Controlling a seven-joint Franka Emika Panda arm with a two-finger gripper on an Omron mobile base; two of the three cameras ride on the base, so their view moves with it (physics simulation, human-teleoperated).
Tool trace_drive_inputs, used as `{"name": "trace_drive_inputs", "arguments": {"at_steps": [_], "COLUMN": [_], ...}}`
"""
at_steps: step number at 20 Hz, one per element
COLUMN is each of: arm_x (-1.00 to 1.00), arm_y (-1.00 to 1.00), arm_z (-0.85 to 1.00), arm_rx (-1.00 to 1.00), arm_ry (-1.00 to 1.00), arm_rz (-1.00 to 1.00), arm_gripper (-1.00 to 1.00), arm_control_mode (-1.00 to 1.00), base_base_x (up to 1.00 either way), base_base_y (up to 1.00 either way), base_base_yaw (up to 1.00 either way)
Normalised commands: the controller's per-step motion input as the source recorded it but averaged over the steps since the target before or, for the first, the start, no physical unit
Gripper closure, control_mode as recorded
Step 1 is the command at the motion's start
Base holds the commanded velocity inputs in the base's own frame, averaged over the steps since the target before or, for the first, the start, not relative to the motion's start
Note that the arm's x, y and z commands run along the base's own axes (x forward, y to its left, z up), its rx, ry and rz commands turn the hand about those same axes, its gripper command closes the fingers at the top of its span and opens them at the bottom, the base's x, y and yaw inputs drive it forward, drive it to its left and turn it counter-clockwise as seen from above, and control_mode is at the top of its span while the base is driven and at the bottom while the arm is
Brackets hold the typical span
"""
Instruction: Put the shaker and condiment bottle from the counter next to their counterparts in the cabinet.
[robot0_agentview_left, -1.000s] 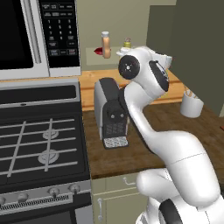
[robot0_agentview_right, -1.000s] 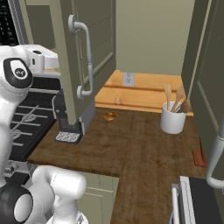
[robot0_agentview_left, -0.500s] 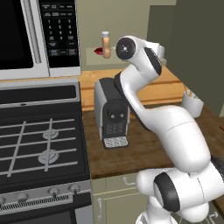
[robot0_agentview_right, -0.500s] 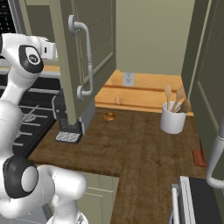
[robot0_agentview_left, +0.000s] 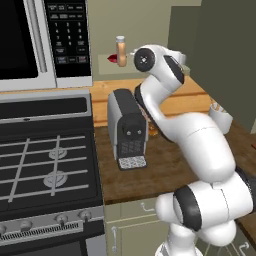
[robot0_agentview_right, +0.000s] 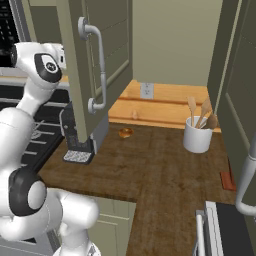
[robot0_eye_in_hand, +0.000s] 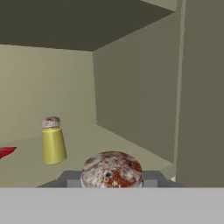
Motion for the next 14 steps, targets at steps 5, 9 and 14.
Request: {"name": "trace_drive_inputs", "arguments": {"at_steps": [5,9,14], "arm_x": [0.56,0.47,0.57], "arm_y": [-0.18,0.0,0.0], "arm_z": [0.0,0.0,0.0], "arm_rx": [0.01,0.0,0.0], "arm_ry": [0.0,0.0,0.0], "arm_rz": [0.01,0.0,0.0], "arm_gripper": [1.0,1.0,1.0], "arm_control_mode": [-1.0,-1.0,-1.0], "base_base_x": [0.0,0.0,0.0], "base_base_y": [0.0,0.0,0.0], "base_base_yaw": [0.0,0.0,0.0]}}
